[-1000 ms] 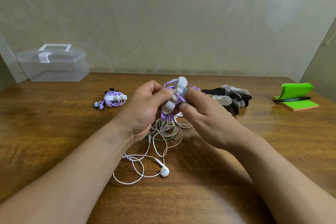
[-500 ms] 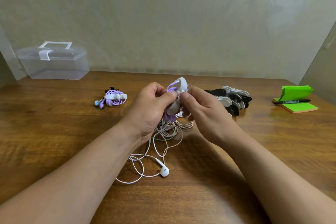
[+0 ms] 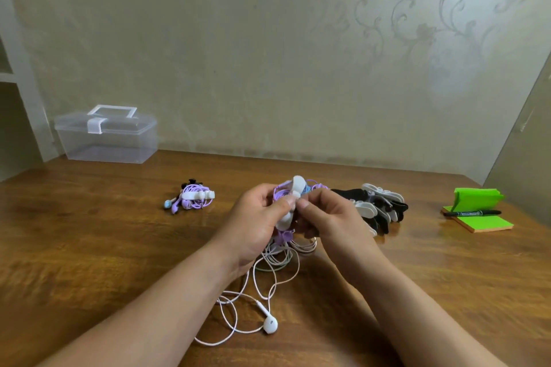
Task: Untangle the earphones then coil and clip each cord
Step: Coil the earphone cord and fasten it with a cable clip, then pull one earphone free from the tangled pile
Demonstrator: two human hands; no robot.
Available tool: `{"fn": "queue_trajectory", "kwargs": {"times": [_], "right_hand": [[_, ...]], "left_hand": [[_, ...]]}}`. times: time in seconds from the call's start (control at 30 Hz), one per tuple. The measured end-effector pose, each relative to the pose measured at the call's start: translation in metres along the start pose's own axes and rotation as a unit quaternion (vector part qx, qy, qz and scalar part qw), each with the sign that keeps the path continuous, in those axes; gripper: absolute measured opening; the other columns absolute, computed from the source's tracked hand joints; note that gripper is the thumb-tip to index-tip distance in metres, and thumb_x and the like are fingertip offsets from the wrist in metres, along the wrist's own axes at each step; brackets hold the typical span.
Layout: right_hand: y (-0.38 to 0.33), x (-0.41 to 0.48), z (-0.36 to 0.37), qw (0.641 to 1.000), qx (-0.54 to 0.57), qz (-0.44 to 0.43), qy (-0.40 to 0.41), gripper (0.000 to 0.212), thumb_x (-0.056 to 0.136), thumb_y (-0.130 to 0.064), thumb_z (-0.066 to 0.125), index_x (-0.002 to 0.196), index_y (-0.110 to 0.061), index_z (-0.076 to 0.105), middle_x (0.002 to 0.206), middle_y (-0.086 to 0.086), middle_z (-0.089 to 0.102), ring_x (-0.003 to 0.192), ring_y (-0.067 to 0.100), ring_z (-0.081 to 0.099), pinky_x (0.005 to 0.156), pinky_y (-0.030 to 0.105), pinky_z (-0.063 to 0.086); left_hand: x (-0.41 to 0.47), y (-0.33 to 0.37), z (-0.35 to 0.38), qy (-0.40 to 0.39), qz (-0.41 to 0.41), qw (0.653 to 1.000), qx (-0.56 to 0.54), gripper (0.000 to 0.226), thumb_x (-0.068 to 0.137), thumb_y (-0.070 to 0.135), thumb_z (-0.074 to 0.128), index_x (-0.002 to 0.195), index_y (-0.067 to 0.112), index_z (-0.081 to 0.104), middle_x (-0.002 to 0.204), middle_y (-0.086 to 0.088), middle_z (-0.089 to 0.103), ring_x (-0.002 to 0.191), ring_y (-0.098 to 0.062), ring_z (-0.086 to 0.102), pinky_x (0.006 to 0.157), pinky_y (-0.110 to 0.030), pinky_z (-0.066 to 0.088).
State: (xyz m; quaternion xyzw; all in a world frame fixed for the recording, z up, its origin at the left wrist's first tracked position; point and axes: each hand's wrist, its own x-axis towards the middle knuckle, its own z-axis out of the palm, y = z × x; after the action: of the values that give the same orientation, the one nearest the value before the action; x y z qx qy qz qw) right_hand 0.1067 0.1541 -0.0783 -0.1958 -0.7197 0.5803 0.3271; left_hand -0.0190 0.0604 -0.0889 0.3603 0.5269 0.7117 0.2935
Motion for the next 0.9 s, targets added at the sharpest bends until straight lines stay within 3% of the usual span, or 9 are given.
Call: {"fn": "queue_trajectory", "kwargs": {"times": [0.17,0.33,0.47,0.53,0.57,0.67,0.7,0.77,0.9], "right_hand": [[-0.002,-0.004,0.003,0.999,-0.035,0.007,0.016,0.017,0.104,-0.019,0.061,0.096,-0.006,0.068,0.073,0.001,0.073,0.066,0.01,0.064,0.065,0.03,0.048],[-0.002,-0.007,0.003,0.998,-0.01,0.012,0.056,0.019,0.099,-0.026,0.069,0.097,-0.008,0.062,0.07,0.005,0.072,0.061,0.018,0.065,0.059,0.035,0.045],[-0.01,-0.004,0.003,0.997,0.029,0.009,0.074,0.041,0.087,-0.037,0.08,0.103,-0.007,0.055,0.069,0.006,0.061,0.054,0.02,0.058,0.051,0.034,0.04],[-0.013,-0.002,0.007,0.998,0.034,-0.006,0.059,0.034,0.092,-0.032,0.075,0.101,-0.004,0.057,0.07,0.008,0.058,0.054,0.02,0.056,0.051,0.033,0.039],[-0.015,0.0,0.009,0.998,0.019,-0.017,0.049,0.028,0.095,-0.028,0.072,0.099,-0.004,0.059,0.069,0.008,0.058,0.055,0.02,0.056,0.051,0.032,0.041],[-0.024,0.006,0.015,0.996,-0.079,-0.043,0.019,0.016,0.1,-0.027,0.068,0.097,-0.012,0.064,0.072,0.004,0.067,0.059,0.018,0.064,0.053,0.033,0.047],[-0.028,0.01,0.016,0.992,-0.115,-0.047,0.01,0.015,0.101,-0.029,0.067,0.097,-0.015,0.064,0.074,0.002,0.069,0.061,0.016,0.067,0.055,0.032,0.049],[-0.031,0.022,0.016,0.988,-0.149,-0.049,0.012,0.014,0.102,-0.03,0.065,0.099,-0.017,0.065,0.079,0.004,0.072,0.064,0.016,0.07,0.059,0.034,0.053],[-0.021,0.042,0.006,0.989,-0.117,-0.031,0.081,0.015,0.101,-0.024,0.064,0.097,-0.009,0.065,0.079,0.008,0.071,0.059,0.014,0.067,0.061,0.041,0.051]], "left_hand": [[-0.001,-0.001,0.001,-0.013,-0.005,1.0,-0.019,0.017,0.102,0.015,0.062,0.117,0.013,0.071,0.107,-0.017,0.077,0.099,-0.029,0.074,0.083,-0.041,0.055],[-0.004,0.001,0.01,-0.051,0.006,0.999,-0.005,0.021,0.102,0.023,0.063,0.12,0.016,0.07,0.116,-0.019,0.074,0.105,-0.032,0.071,0.088,-0.047,0.057],[-0.003,0.018,0.002,-0.048,0.067,0.996,0.044,0.022,0.104,0.027,0.061,0.125,0.022,0.067,0.118,-0.008,0.075,0.111,-0.022,0.071,0.083,-0.027,0.058],[-0.004,0.029,-0.011,-0.04,0.103,0.992,0.062,0.026,0.104,0.027,0.061,0.129,0.022,0.065,0.121,-0.001,0.074,0.115,-0.018,0.07,0.095,-0.031,0.057],[-0.004,0.036,-0.019,-0.028,0.112,0.991,0.067,0.025,0.103,0.027,0.061,0.128,0.023,0.064,0.12,0.001,0.074,0.115,-0.018,0.07,0.094,-0.033,0.057],[0.0,0.05,-0.053,0.059,0.11,0.985,0.117,0.012,0.102,0.026,0.063,0.114,0.028,0.059,0.109,0.003,0.074,0.096,-0.018,0.072,0.066,-0.036,0.057],[0.004,0.052,-0.066,0.106,0.108,0.97,0.19,0.01,0.101,0.029,0.065,0.108,0.028,0.058,0.102,0.004,0.073,0.087,-0.016,0.07,0.063,-0.035,0.052],[0.01,0.047,-0.091,0.183,0.103,0.9,0.382,0.013,0.098,0.032,0.067,0.098,0.024,0.056,0.096,0.005,0.068,0.079,-0.014,0.063,0.064,-0.032,0.044],[0.017,0.027,-0.108,0.195,0.08,0.798,0.565,0.016,0.094,0.03,0.069,0.094,0.018,0.059,0.107,0.001,0.055,0.098,-0.026,0.057,0.079,-0.038,0.045]]}}
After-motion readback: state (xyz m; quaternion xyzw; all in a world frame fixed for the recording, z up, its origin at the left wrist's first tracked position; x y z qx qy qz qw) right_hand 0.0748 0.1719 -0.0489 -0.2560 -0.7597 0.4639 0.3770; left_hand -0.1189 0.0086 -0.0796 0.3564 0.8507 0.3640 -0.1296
